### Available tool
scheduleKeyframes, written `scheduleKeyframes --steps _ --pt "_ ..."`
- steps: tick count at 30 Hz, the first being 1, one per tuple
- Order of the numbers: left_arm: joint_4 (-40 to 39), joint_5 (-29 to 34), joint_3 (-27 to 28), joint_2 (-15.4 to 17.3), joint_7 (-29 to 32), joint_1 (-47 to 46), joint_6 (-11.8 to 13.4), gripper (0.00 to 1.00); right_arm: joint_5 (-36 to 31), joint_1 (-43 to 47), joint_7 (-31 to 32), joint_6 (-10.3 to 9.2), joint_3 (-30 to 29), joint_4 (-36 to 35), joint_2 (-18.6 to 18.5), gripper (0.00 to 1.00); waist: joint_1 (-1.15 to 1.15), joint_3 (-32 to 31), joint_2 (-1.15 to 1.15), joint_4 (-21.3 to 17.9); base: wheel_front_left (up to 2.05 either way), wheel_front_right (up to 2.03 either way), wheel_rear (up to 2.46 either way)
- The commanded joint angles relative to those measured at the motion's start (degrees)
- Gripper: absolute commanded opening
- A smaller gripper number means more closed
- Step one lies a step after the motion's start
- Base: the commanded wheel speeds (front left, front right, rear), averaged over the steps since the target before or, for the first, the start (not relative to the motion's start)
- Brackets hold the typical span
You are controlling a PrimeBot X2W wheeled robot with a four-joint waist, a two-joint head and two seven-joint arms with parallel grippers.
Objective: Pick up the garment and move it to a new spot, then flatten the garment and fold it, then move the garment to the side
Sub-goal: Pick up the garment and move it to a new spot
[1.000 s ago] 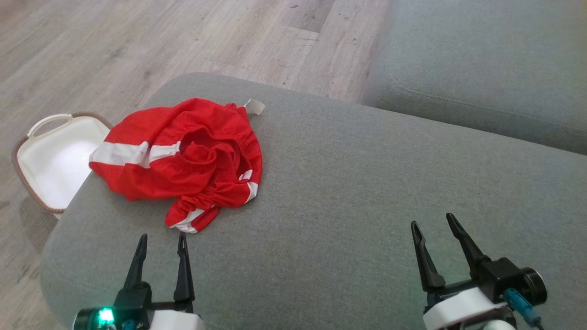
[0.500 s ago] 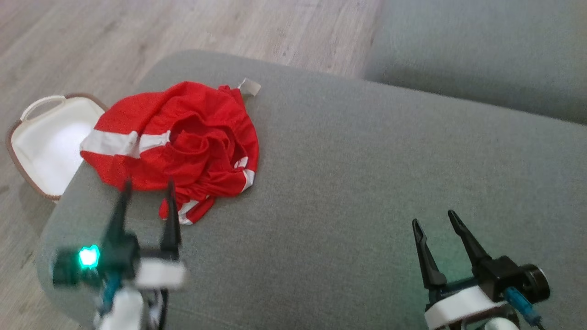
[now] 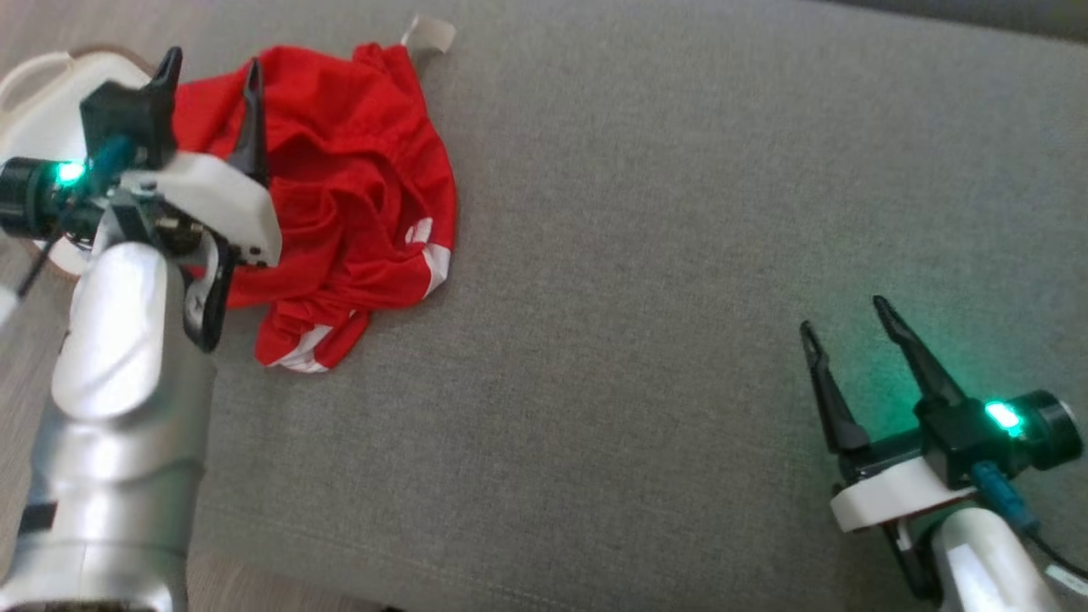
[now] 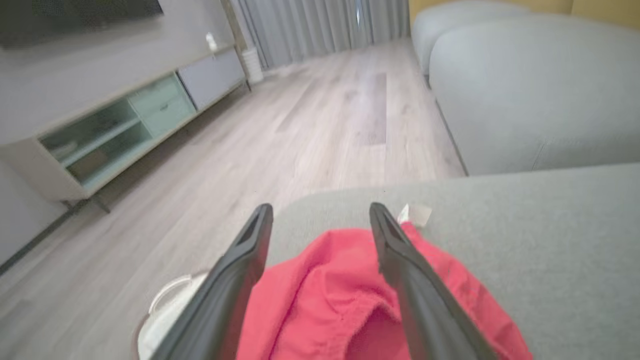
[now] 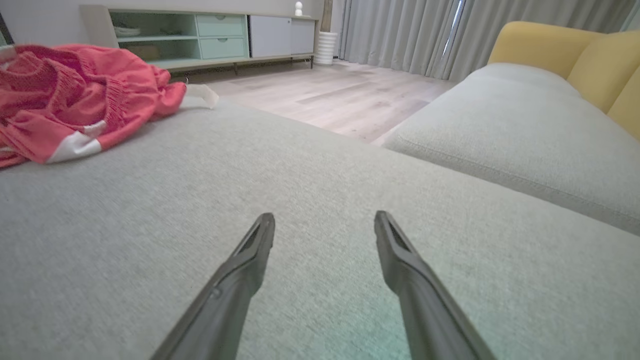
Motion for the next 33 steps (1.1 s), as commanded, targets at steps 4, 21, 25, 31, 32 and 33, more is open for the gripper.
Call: scheduleKeyframes --steps 4,21,25,31,32,33 --pt "12.02 -3.29 1.29 1.91 7.03 -7.80 -1.20 1.00 -0.25 0.62 -0.63 -0.04 -0.12 -2.42 -3.10 1.00 -0.02 3.72 0.00 1.17 0.00 0.00 0.00" --pt "33.14 -7.55 -0.42 -2.00 1.13 -14.13 -2.31 0.00 -0.28 1.36 -0.63 -0.04 0.02 -3.93 -7.02 1.00 -0.02 7.21 0.00 4.07 0.00 0.00 0.00" --pt "34.80 -8.40 -0.73 -1.75 -2.91 -15.56 -2.45 0.00 -0.21 1.06 -0.63 -0.04 0.05 -3.87 -7.16 1.00 -0.02 7.18 0.00 3.94 0.00 0.00 0.00" --pt "35.16 -8.55 -2.07 -0.25 -8.73 -19.08 -2.55 0.00 0.06 0.56 -0.63 -0.04 0.11 -3.27 -6.12 1.00 -0.02 5.06 0.00 3.50 0.00 0.00 0.00" --pt "35.01 -8.37 -2.55 0.00 -9.42 -19.80 -2.55 0.00 0.18 0.45 -0.63 -0.04 0.28 -3.10 -5.73 1.00 -0.02 4.39 0.00 3.36 0.00 0.00 0.00" --pt "34.84 -8.17 -3.11 0.23 -9.99 -20.46 -2.56 0.00 0.32 0.34 -0.63 -0.04 0.47 -2.90 -5.26 1.00 -0.02 3.58 0.00 3.17 0.00 0.00 0.00"
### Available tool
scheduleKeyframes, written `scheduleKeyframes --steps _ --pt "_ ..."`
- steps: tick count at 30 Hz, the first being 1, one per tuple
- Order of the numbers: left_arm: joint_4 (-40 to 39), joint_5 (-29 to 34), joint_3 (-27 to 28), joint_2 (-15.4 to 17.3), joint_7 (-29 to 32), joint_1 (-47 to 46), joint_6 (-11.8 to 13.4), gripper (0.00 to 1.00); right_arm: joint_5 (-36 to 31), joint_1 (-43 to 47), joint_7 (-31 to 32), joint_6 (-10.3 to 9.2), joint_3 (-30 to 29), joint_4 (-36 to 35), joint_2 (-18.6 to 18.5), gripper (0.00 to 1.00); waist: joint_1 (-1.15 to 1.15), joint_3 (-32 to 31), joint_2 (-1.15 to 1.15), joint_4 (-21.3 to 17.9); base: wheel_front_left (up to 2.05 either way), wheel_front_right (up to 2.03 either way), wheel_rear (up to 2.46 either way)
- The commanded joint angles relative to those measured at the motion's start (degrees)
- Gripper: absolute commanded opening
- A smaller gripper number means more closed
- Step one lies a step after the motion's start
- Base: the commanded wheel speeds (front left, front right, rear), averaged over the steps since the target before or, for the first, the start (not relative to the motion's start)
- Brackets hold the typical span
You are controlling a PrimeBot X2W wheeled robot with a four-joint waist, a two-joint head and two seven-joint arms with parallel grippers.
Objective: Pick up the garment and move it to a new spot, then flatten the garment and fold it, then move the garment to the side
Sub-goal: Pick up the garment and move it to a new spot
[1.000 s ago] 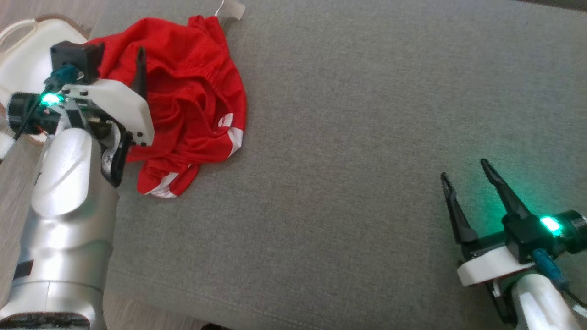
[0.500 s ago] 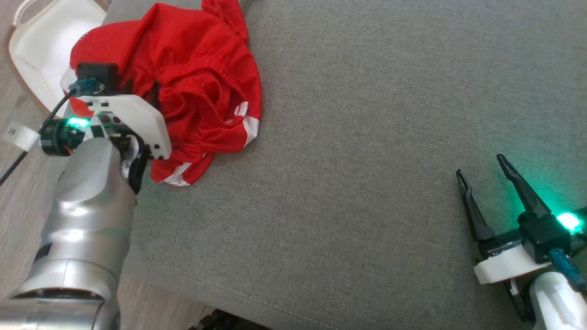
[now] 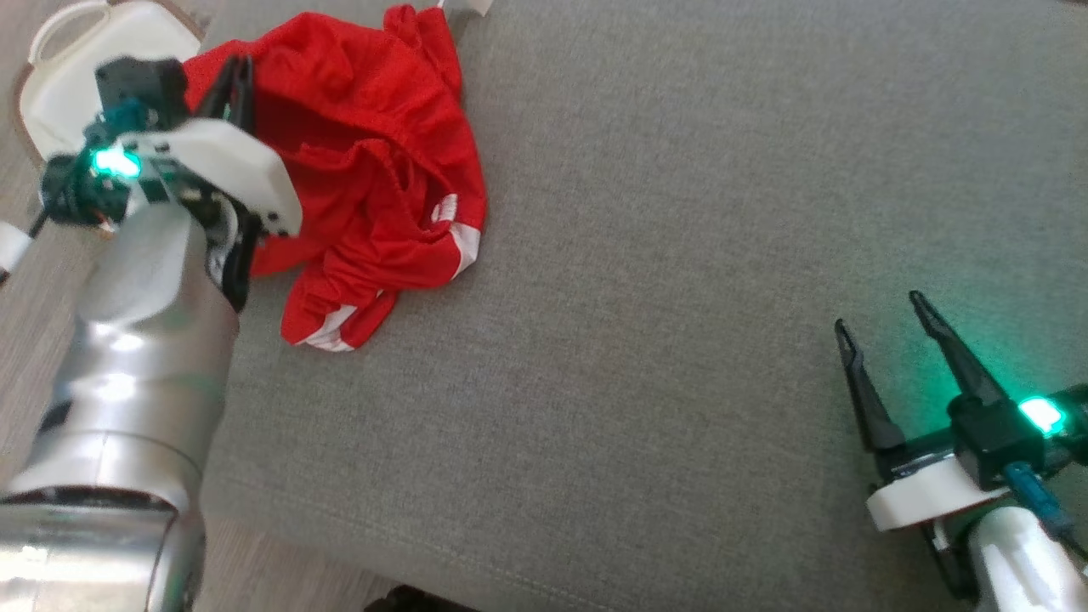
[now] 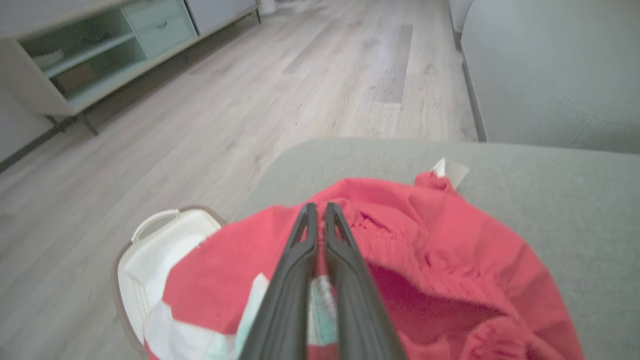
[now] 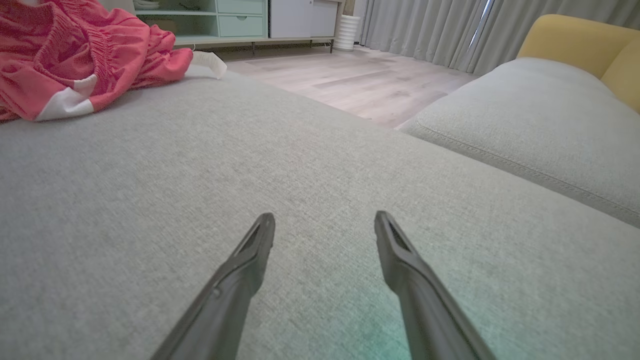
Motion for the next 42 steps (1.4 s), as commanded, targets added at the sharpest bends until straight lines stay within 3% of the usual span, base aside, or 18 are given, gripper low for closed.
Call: scheduleKeyframes --steps 1,8,14,20,21,27,34,42 --pt "-1.90 0.37 0.26 3.75 -1.09 -2.85 0.13 0.00 0.44 -0.42 -0.62 -0.04 1.53 -1.18 0.62 1.00 0.00 -1.92 0.00 -0.57 0.00 0.00 0.00" --pt "-5.13 2.07 -4.70 5.75 -2.94 -7.07 0.11 0.00 1.61 -0.85 -0.62 -0.04 2.70 0.38 5.67 1.00 0.00 -10.02 0.00 -4.97 0.00 0.00 0.00" --pt "-11.01 1.02 -10.80 6.41 -0.05 -10.34 0.11 0.00 2.67 0.64 -0.62 -0.04 1.93 1.10 8.66 1.00 0.00 -16.03 0.00 -10.85 0.00 0.00 0.00" --pt "-18.63 -3.35 -17.23 7.57 5.06 -10.93 0.10 0.00 3.86 2.43 -0.62 -0.04 2.03 1.52 9.96 1.00 0.00 -20.23 0.00 -18.20 0.00 0.00 0.00" --pt "-18.63 -3.35 -17.23 7.57 5.06 -10.93 0.10 0.00 3.86 2.43 -0.62 -0.04 2.03 1.52 9.96 1.00 0.00 -20.23 0.00 -18.20 0.00 0.00 0.00" --pt "-26.65 -7.80 -20.19 8.32 8.52 -10.46 0.10 0.00 6.40 2.66 -0.62 -0.04 3.24 1.29 10.11 1.00 0.00 -21.59 0.00 -26.63 0.00 0.00 0.00" --pt "-30.93 -10.92 -20.87 4.63 9.45 -9.49 0.23 0.00 7.91 2.40 -0.62 -0.04 4.66 1.15 10.12 1.00 0.00 -22.00 0.00 -35.40 0.00 0.00 0.00" --pt "-29.00 -12.10 -23.16 -0.57 7.20 -7.66 0.43 0.00 8.98 1.96 -0.62 -0.04 5.73 1.17 10.13 1.00 0.00 -21.22 0.00 -41.33 0.00 0.00 0.00"
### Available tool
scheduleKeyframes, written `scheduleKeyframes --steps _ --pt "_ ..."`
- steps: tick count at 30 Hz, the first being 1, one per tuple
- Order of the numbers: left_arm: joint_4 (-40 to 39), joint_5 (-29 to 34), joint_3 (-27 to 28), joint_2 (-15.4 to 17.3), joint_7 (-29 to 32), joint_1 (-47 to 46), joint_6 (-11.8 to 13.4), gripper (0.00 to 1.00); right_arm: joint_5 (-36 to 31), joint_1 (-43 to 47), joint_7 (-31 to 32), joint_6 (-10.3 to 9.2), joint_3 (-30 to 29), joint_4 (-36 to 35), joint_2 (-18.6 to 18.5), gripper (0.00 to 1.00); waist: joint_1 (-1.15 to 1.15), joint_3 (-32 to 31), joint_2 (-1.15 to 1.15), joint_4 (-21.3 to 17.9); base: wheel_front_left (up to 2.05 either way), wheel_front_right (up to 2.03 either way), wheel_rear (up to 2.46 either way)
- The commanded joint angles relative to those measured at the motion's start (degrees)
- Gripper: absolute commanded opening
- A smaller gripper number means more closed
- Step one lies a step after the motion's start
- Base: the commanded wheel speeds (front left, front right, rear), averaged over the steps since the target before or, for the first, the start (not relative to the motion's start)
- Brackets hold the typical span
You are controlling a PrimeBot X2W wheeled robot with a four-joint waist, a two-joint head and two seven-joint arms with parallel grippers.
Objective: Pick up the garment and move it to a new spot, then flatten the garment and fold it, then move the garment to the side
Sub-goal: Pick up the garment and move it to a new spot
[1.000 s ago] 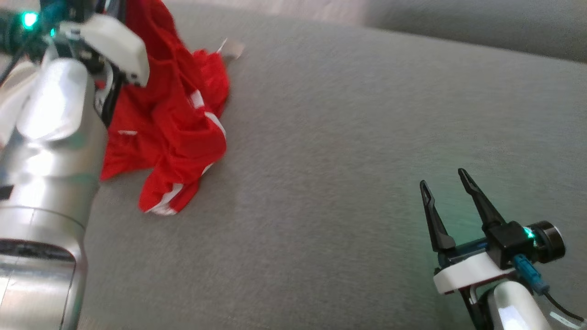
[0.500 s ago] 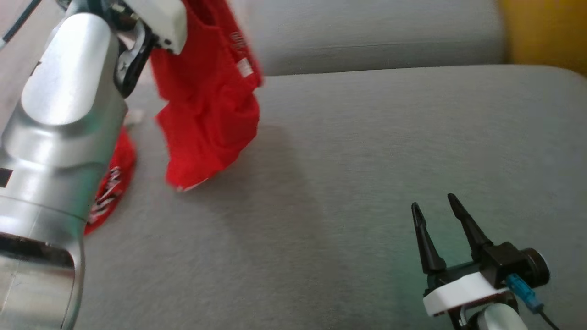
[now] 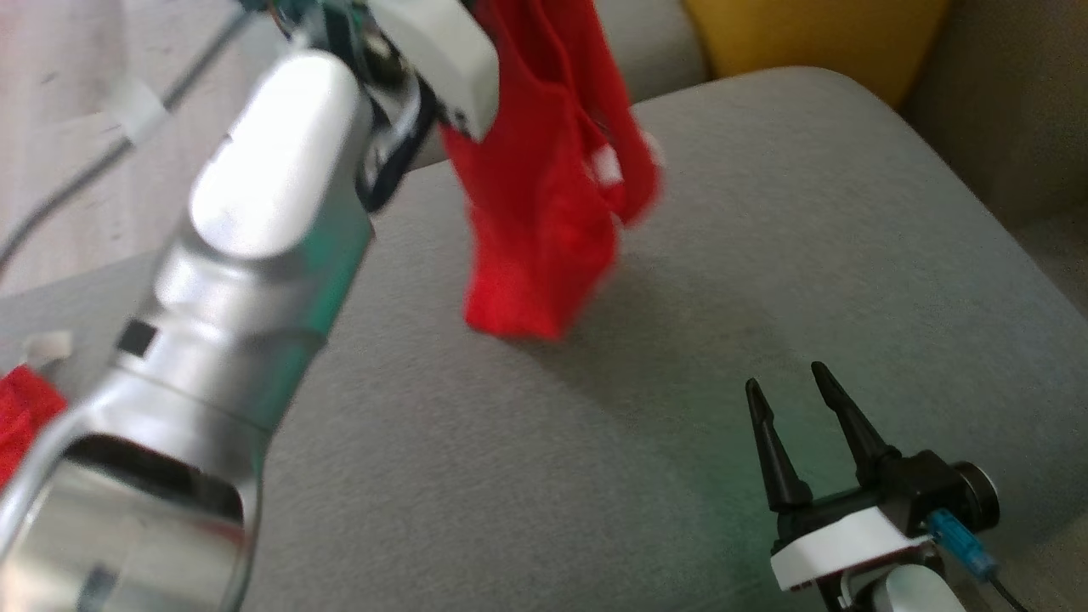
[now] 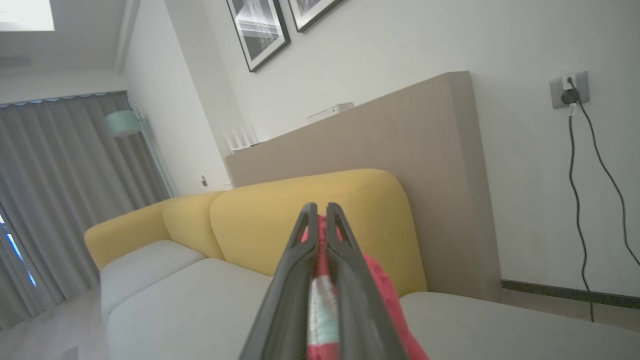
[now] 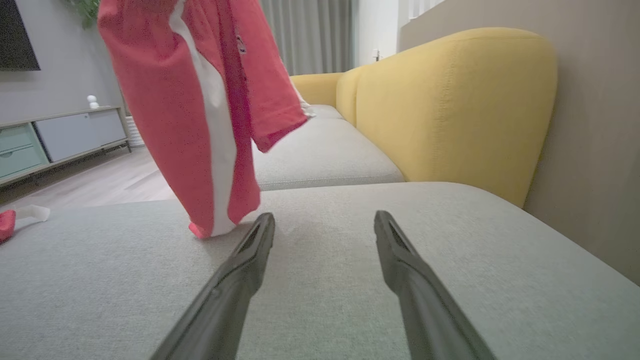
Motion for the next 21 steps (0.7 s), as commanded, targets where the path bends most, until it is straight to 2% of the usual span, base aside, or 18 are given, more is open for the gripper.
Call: scheduleKeyframes --steps 1,7,17,18,19,20,21 --pt "-0.05 -0.11 0.98 1.77 -1.04 -0.24 0.44 0.00 0.47 -2.29 -0.62 -0.04 1.54 -1.91 -0.11 1.00 0.01 0.62 0.00 -2.31 0.00 0.00 0.00" --pt "5.12 -1.65 -0.17 1.84 -4.76 7.73 0.35 0.00 1.00 -2.53 -0.62 -0.04 2.09 -2.23 -0.11 1.00 0.01 3.86 0.00 -3.24 0.00 0.00 0.00" --pt "12.57 -5.61 0.43 3.99 -13.99 18.72 0.16 0.00 0.49 -3.19 -0.62 -0.04 1.19 -2.02 -0.11 1.00 0.01 7.91 0.00 -0.31 0.00 0.00 0.00" --pt "13.20 -5.67 0.39 3.97 -14.82 19.19 0.15 0.10 0.39 -3.24 -0.62 -0.04 1.14 -1.94 -0.11 1.00 0.01 7.90 0.00 0.08 0.00 0.00 0.00" --pt "13.89 -5.72 0.36 3.89 -15.42 19.65 0.15 0.50 0.27 -3.28 -0.62 -0.04 1.12 -1.86 -0.11 1.00 0.01 7.78 0.00 0.45 0.00 0.00 0.00" --pt "14.46 -5.69 0.33 3.78 -16.01 19.98 0.16 1.00 0.17 -3.29 -0.62 -0.04 1.11 -1.77 -0.11 1.00 0.01 7.57 0.00 0.83 0.00 0.00 0.00" --pt "15.31 -5.82 0.82 3.37 -17.11 20.68 0.85 1.00 0.02 -3.15 -0.62 -0.04 1.07 -1.52 -0.11 1.00 0.01 6.85 0.00 1.64 0.00 0.00 0.00"
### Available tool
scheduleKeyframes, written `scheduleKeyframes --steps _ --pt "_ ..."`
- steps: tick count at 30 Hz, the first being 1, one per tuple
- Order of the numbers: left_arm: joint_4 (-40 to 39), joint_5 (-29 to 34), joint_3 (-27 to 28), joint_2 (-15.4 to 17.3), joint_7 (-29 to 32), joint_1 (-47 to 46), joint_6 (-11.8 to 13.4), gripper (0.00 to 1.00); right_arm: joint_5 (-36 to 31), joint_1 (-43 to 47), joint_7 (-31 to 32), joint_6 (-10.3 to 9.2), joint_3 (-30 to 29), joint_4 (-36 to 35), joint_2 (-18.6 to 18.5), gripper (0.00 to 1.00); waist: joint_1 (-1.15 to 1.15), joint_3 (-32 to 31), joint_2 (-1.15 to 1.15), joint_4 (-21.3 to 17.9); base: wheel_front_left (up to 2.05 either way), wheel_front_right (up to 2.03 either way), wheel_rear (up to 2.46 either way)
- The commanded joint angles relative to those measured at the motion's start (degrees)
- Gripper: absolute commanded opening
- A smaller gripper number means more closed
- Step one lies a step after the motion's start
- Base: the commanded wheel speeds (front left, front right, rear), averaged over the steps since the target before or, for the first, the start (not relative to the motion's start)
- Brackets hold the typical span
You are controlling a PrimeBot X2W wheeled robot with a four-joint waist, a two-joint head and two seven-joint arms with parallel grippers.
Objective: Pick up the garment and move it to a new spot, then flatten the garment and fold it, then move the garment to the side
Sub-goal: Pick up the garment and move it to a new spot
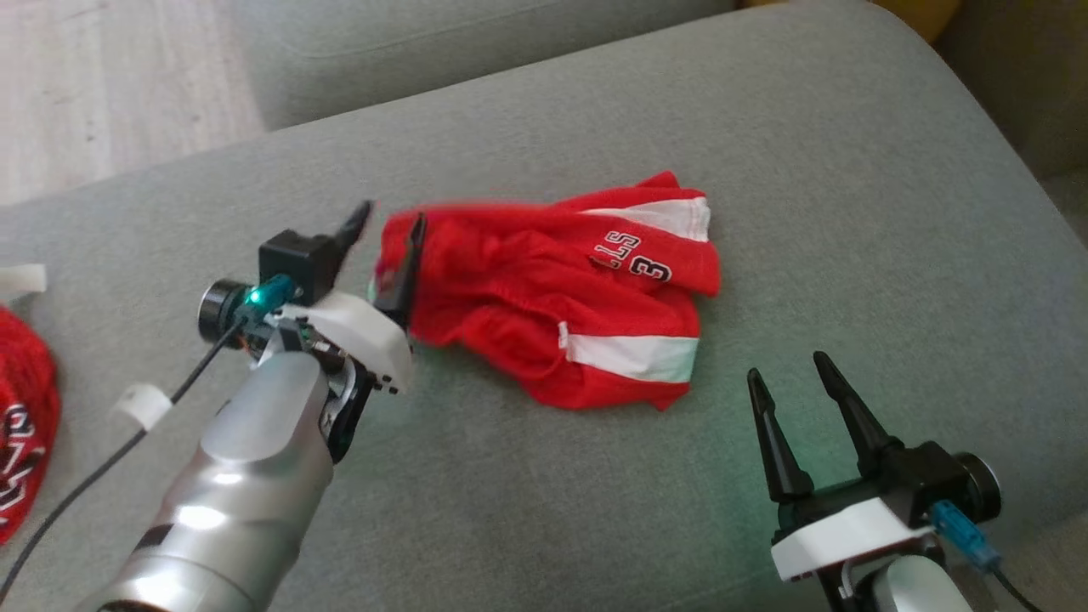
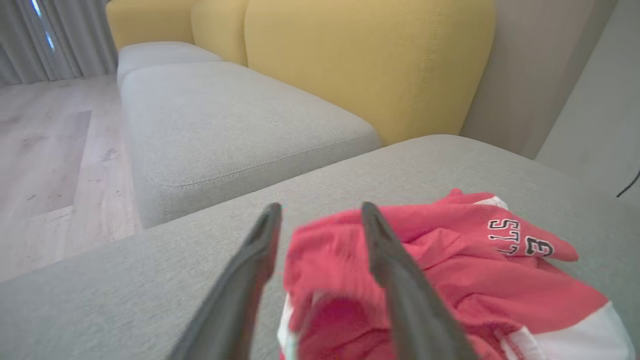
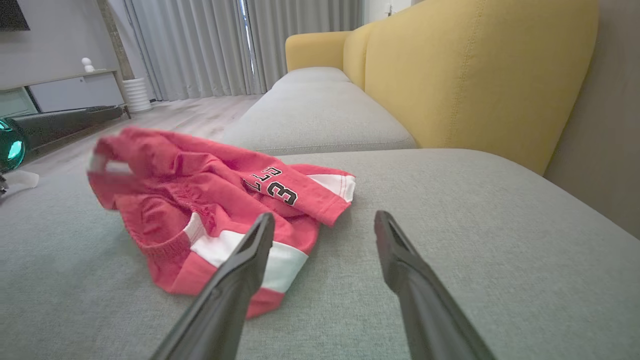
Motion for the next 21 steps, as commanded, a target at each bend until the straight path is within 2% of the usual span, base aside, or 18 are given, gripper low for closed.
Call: scheduleKeyframes --steps 1,5,8,15,21 --pt "-1.24 -0.20 2.00 1.08 -0.84 -2.01 0.46 1.00 -0.37 -2.17 -0.62 -0.04 1.12 -1.53 -0.13 1.00 -0.01 -0.70 0.00 0.71 0.00 0.00 0.00" --pt "-1.90 0.84 2.45 0.36 -2.03 0.24 2.25 1.00 -0.53 -1.36 -0.62 -0.04 0.95 -0.84 -0.13 1.00 -0.01 -2.92 0.00 2.91 0.00 0.00 0.00" --pt "-5.61 1.36 4.47 0.18 -2.17 3.65 4.08 1.00 -0.56 -0.39 -0.62 -0.04 0.52 -0.38 -0.13 1.00 -0.01 -5.09 0.00 4.78 0.00 0.00 0.00" --pt "-24.73 6.97 12.62 1.09 -2.20 17.27 10.37 1.00 0.21 0.87 -0.62 -0.04 -1.88 -0.15 -0.13 1.00 -0.01 -8.23 0.00 9.59 0.00 0.00 0.00" --pt "-38.97 12.01 21.53 -0.44 -2.21 30.76 11.99 1.00 0.91 2.30 -0.62 -0.04 -3.33 0.07 -0.13 1.00 -0.01 -9.69 0.00 13.15 0.00 0.00 0.00"
